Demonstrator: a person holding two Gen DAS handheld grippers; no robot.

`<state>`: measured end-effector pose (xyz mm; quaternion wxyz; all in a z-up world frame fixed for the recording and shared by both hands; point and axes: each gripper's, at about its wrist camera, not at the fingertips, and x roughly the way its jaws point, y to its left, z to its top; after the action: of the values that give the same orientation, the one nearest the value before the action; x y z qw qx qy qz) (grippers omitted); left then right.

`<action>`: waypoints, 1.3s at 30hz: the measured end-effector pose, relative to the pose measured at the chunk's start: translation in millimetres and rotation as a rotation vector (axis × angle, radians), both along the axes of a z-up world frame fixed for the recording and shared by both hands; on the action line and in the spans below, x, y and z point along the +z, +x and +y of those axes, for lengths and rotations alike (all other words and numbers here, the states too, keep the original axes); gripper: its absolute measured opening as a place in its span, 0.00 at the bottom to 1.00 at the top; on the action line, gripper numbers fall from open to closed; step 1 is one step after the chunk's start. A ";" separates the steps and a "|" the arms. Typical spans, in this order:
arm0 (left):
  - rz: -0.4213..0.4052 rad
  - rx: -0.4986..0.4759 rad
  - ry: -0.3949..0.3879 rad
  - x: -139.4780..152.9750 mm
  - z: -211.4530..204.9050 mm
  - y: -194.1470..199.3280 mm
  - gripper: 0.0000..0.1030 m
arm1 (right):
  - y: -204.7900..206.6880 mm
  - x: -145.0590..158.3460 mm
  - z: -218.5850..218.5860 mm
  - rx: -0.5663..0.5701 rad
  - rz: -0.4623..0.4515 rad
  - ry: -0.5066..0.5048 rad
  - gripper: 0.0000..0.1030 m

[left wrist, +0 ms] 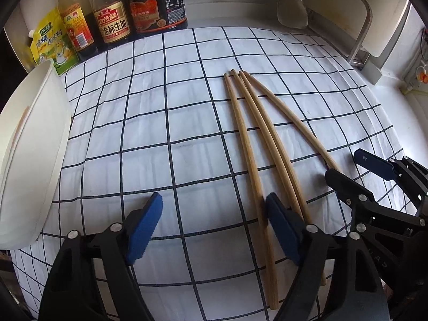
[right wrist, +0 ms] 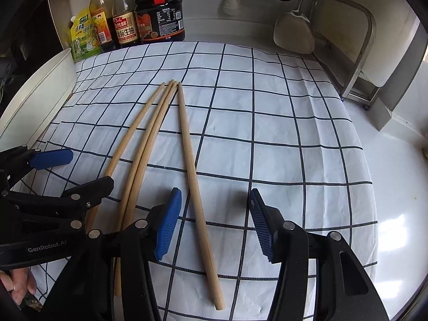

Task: Organize utensils
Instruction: 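Grasp one chopstick with the left tool while the right tool grasps another, then carry the held chopstick into the white bowl with the left tool while the right tool carries its own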

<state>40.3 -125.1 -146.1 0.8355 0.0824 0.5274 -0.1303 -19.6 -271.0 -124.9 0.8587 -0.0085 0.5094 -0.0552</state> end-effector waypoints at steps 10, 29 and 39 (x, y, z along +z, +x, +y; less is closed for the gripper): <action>0.016 -0.051 -0.001 6.3 -3.1 -2.0 0.07 | 5.4 1.8 9.6 0.022 0.014 0.013 0.06; -0.036 -0.063 -0.091 79.3 55.5 -2.8 0.07 | 2.1 63.4 35.6 -0.086 -0.066 0.216 0.06; -0.176 -0.011 -0.161 148.5 131.4 9.5 0.07 | 34.0 124.0 102.5 0.017 -0.175 0.205 0.06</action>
<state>49.8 6.3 2.4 0.8817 0.0290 0.4394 -0.1694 14.4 -168.5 -0.9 0.8967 0.0798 0.4353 0.0038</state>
